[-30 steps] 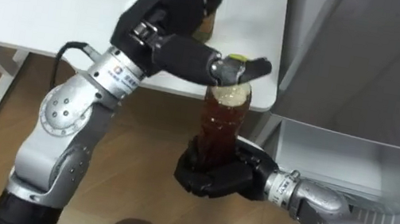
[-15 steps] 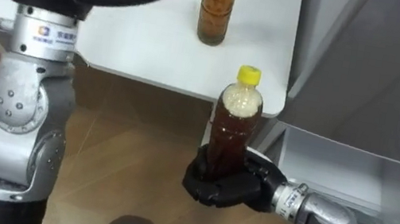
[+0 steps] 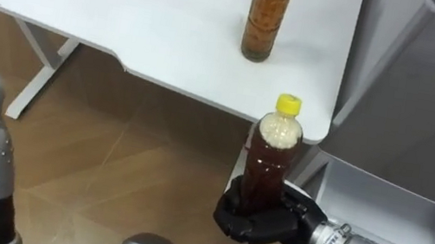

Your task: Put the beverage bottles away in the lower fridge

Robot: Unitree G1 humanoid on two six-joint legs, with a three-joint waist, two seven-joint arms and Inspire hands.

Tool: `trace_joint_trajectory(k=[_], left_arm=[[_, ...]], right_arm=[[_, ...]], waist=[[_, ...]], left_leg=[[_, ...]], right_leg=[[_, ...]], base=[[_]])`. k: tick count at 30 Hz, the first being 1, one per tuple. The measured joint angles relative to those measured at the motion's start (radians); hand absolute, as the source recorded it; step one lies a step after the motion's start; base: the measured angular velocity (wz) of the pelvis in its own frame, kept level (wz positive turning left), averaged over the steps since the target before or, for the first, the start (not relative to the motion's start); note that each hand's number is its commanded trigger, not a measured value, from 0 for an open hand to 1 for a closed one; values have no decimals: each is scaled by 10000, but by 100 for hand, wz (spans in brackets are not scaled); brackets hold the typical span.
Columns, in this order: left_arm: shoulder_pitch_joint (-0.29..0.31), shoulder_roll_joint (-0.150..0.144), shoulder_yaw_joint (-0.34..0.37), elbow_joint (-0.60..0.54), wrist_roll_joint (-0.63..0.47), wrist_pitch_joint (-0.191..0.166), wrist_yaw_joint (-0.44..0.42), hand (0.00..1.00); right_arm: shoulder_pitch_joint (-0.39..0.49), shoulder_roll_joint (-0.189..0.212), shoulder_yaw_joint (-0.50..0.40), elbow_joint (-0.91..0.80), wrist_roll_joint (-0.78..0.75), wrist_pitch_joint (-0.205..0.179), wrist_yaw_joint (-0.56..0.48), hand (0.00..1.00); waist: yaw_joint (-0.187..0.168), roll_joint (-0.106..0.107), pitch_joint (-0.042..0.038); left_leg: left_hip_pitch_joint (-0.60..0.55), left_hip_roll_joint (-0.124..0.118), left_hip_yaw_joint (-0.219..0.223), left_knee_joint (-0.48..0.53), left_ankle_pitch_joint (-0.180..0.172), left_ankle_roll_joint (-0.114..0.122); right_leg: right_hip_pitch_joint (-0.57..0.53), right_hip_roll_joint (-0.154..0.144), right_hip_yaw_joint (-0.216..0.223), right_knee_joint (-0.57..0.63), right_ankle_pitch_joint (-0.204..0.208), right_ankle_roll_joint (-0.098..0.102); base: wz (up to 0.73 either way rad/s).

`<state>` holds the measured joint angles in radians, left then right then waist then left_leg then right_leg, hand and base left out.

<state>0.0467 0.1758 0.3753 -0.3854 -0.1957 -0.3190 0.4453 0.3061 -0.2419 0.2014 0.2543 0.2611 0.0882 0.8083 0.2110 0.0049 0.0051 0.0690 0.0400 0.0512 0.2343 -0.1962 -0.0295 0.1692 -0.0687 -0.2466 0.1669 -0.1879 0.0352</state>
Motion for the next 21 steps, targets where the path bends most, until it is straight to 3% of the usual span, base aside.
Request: trace_joint_trajectory(k=[1,4,6,7,9,11,13,17,21], left_arm=[[148,2,89,558,-317,29,168,0],[743,20,-8,2103,-1582,260,324,0],[1306,24,-333,3666,-2992,674,269,0],[1425,23,-430,4058,-3195,840,264,0],[1719,21,-788,5729,-3351,1340,235,0],[1821,25,-1039,6619,-3480,1649,234,0],[1808,26,-1368,7491,-3530,1765,122,0],[1797,49,-2016,9577,-3892,2228,-480,0],[1924,50,-2686,11270,-3874,2803,-988,0]], right_arm=[[5,4,12,1,0,32,-41,100],[-2,-10,33,-160,-2,249,-307,100],[-6,42,31,-183,2,392,-519,100],[-7,49,34,-183,2,432,-597,100],[-27,41,26,-178,1,585,-818,100],[-122,39,26,-179,35,705,-935,100],[-168,60,35,-178,106,836,-1069,100],[-170,44,38,-176,207,1107,-1386,100],[-259,35,36,195,496,1195,-1539,100]], waist=[[26,24,24],[57,-65,-18],[96,-84,-26],[97,-98,-17],[140,-206,-7],[92,-296,17],[96,-334,24],[57,-200,73],[-163,-120,72]], left_leg=[[66,-1,4,-32,1,-2],[101,-29,17,-147,33,-23],[204,-31,34,-142,33,-24],[209,-30,34,-148,33,-25],[175,-17,51,-188,30,-29],[69,-11,38,-186,24,-35],[4,-14,27,-177,20,-35],[128,-1,52,-202,15,-40],[116,13,166,-326,14,-40]], right_leg=[[68,2,-6,-41,-3,4],[99,8,32,-169,-4,4],[152,8,45,-185,-8,9],[151,9,47,-184,-8,10],[83,16,64,-166,-9,11],[-6,25,82,-163,-8,10],[-53,28,73,-164,-7,9],[47,21,21,-155,-4,4],[36,23,126,-146,-4,4]], base=[[0],[0],[-2],[0],[-2],[0],[2],[0],[-8]])
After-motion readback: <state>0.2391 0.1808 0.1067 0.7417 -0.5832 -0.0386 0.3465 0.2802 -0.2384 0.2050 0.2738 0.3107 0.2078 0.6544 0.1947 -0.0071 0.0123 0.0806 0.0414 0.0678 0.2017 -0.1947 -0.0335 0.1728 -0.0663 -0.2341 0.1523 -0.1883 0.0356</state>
